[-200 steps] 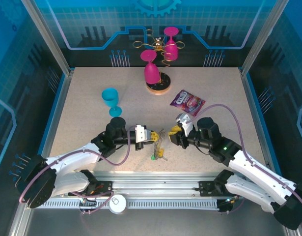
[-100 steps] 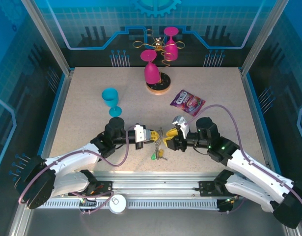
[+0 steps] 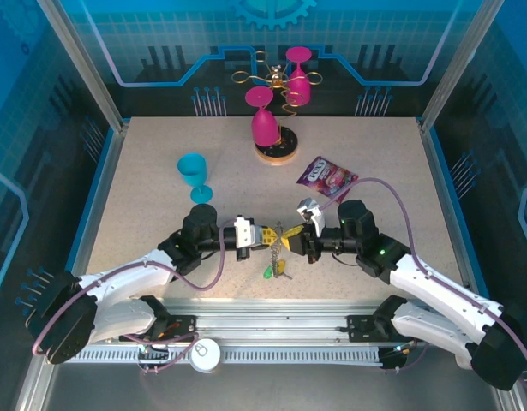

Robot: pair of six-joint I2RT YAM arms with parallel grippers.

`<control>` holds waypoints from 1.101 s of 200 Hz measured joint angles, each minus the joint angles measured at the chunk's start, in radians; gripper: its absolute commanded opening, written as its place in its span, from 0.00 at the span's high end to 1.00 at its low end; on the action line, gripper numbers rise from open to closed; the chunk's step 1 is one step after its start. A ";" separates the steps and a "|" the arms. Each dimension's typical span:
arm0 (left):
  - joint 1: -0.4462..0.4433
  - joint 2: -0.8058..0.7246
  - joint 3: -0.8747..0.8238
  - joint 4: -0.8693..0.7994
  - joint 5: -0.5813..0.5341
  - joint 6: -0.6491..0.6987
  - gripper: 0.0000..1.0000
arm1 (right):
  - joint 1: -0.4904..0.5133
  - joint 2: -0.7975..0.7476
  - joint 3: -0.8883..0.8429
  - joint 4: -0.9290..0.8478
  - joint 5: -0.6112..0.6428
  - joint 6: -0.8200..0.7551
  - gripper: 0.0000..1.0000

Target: Put the keys on the keyring

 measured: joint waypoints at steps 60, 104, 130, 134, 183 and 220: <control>0.000 0.000 -0.003 0.023 0.000 -0.025 1.00 | -0.017 -0.006 -0.012 -0.001 -0.007 0.015 1.00; 0.000 0.000 -0.003 0.046 0.002 -0.054 1.00 | -0.022 -0.004 -0.012 0.000 -0.002 0.018 1.00; 0.000 0.000 -0.003 0.052 0.003 -0.076 1.00 | -0.022 0.020 -0.012 0.012 -0.007 0.034 0.98; 0.000 0.000 -0.003 0.052 0.003 -0.078 1.00 | -0.023 0.024 -0.012 0.014 -0.009 0.037 0.94; 0.000 0.003 -0.003 0.085 0.009 -0.089 1.00 | -0.043 0.009 -0.013 0.007 0.015 0.033 0.56; -0.001 0.008 -0.004 0.121 0.011 -0.106 1.00 | -0.047 -0.116 -0.042 0.013 0.084 -0.062 0.58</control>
